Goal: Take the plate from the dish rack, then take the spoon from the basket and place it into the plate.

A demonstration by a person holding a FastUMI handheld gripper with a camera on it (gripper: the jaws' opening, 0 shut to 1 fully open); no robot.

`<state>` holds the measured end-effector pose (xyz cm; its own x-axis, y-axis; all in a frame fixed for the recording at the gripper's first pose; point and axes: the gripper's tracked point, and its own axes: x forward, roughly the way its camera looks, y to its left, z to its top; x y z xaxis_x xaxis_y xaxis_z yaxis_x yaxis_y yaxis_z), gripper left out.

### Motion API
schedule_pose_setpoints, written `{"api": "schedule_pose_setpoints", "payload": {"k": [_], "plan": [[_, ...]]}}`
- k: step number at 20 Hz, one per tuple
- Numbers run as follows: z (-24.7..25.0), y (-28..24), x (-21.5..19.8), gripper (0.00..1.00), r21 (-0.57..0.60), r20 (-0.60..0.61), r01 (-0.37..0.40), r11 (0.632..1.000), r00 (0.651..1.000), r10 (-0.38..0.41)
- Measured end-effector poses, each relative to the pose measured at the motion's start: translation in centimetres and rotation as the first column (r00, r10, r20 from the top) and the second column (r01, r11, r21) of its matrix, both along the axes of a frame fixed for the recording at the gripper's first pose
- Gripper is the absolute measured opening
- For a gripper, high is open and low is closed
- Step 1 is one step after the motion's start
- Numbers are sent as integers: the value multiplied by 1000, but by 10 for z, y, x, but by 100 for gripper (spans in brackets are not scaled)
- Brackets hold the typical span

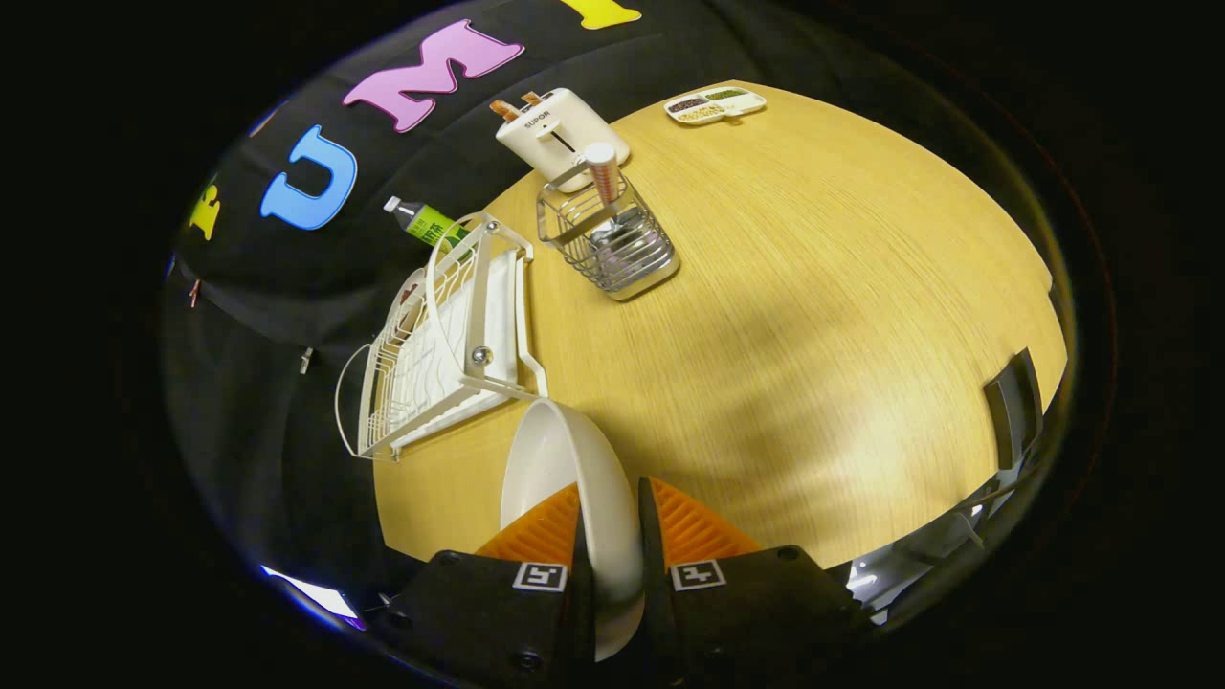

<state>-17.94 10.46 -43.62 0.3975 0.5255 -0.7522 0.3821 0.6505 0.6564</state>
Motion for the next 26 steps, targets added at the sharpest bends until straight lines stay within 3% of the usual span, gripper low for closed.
{"api": "schedule_pose_setpoints", "payload": {"k": [7, 13, 16, 18, 26], "plan": [[-12, -10, 17, 27, -15, -15, 53, 999, 998, -53], [-12, -21, 26, 43, -39, 1, 115, 993, 993, -115], [-9, -30, 28, 84, -76, 23, 107, 991, 994, -105], [-5, -39, 30, 98, -114, 47, 109, 988, 993, -104], [46, -72, 50, 99, -175, 202, 153, 973, 972, -117]]}}
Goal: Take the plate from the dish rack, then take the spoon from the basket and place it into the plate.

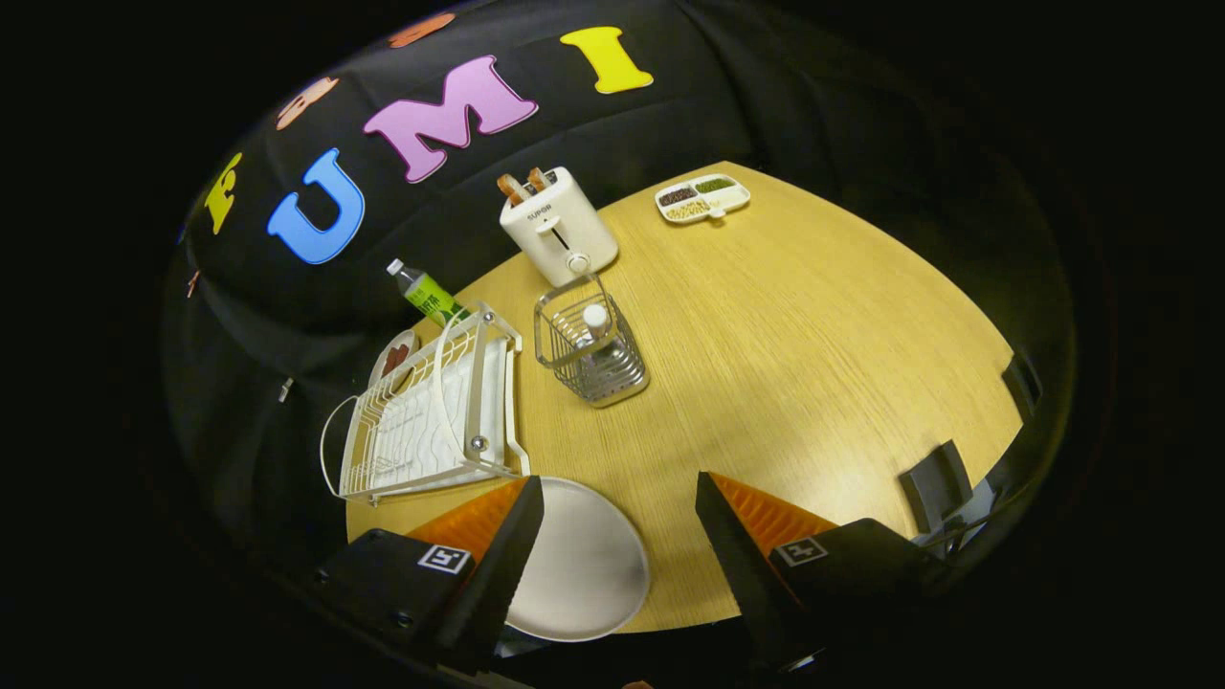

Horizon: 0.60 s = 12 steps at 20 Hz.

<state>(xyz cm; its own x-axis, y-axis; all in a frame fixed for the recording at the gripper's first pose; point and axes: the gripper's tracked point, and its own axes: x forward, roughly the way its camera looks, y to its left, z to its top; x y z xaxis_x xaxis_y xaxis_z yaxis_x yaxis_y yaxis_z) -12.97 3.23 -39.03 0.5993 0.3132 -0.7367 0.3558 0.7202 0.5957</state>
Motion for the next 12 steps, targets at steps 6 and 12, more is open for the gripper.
{"api": "schedule_pose_setpoints", "payload": {"k": [6, 12], "plan": [[61, -23, 27, 99, -79, 161, -36, 996, 986, 49], [94, -41, 59, 98, -196, 254, -120, 973, 952, 168]]}}
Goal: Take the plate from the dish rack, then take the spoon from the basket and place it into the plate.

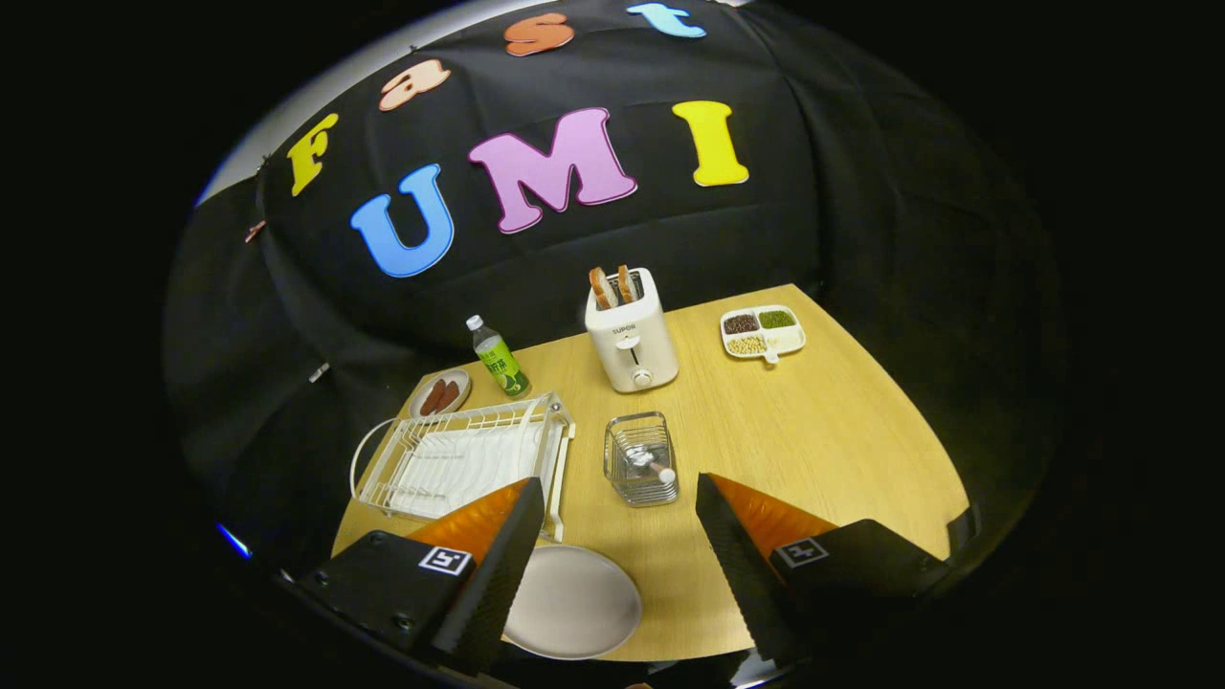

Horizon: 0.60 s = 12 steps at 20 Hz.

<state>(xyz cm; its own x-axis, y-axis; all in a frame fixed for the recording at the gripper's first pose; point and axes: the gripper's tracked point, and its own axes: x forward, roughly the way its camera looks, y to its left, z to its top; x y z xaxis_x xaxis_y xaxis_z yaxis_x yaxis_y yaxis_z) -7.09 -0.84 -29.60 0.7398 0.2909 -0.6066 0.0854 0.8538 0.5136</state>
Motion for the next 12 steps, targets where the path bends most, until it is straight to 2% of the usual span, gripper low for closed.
{"api": "schedule_pose_setpoints", "payload": {"k": [4, 8, 12], "plan": [[-17, 0, 8, 98, -98, -33, -119, 988, 993, 116], [-57, 10, 20, 97, -165, -88, -237, 957, 970, 225], [-86, 19, 34, 89, -171, -138, -278, 945, 957, 256]]}}
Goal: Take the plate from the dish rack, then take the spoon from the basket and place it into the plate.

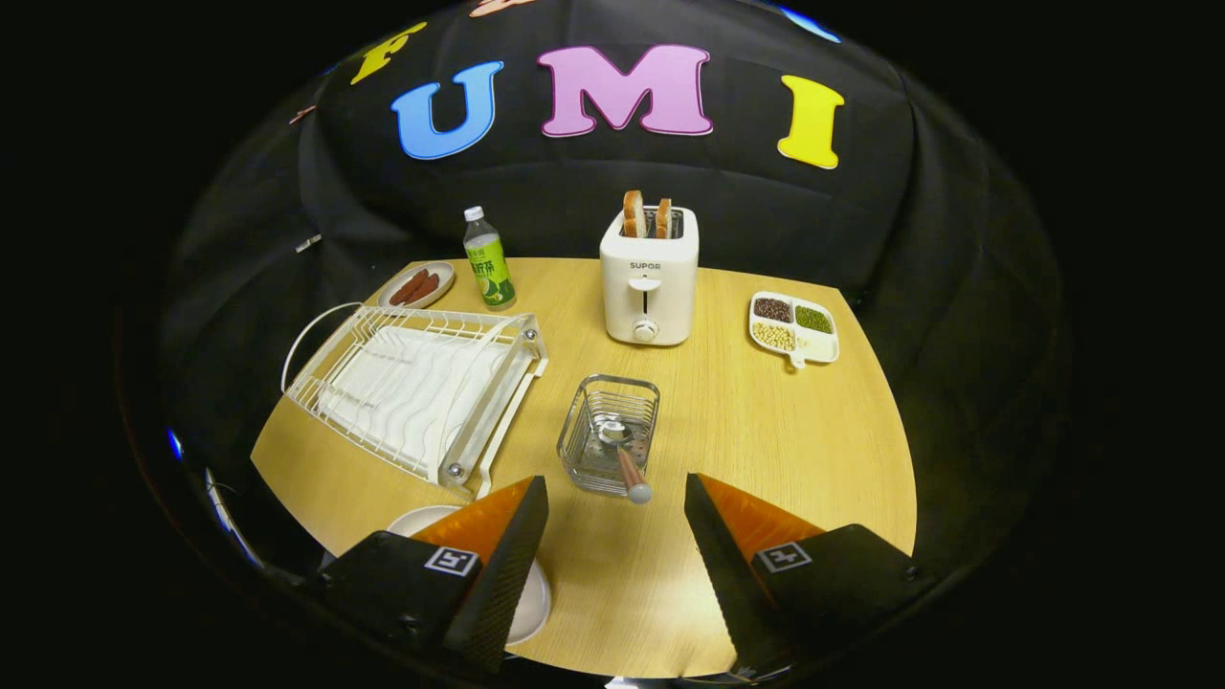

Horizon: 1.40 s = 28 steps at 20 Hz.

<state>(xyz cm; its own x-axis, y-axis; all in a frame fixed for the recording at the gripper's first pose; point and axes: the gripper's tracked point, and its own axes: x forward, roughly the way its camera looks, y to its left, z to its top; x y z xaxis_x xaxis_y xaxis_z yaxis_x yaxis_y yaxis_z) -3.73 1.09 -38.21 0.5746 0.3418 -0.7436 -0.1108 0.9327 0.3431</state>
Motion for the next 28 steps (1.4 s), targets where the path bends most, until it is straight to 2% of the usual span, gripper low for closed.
{"api": "schedule_pose_setpoints", "payload": {"k": [3, 8, 9, 12, 13, 16, 20, 24, 28], "plan": [[-17, 7, 12, 82, 6, -24, -5, 1000, 1000, 5], [-34, 17, 18, 55, 23, -67, 2, 1000, 998, 0], [-37, 17, 17, 53, 17, -72, 1, 1000, 997, 0], [-45, 19, 14, 27, 17, -105, -2, 1000, 995, 3], [-47, 19, 13, 22, 22, -122, 9, 1000, 993, -6], [-45, 19, 12, 15, 46, -150, 42, 998, 988, -35], [-44, 12, 12, 11, 0, -146, 58, 998, 988, -57], [-23, 9, 12, 11, 48, -137, 90, 995, 987, -83], [13, -4, 12, 11, 61, -77, 101, 993, 992, -96]]}}
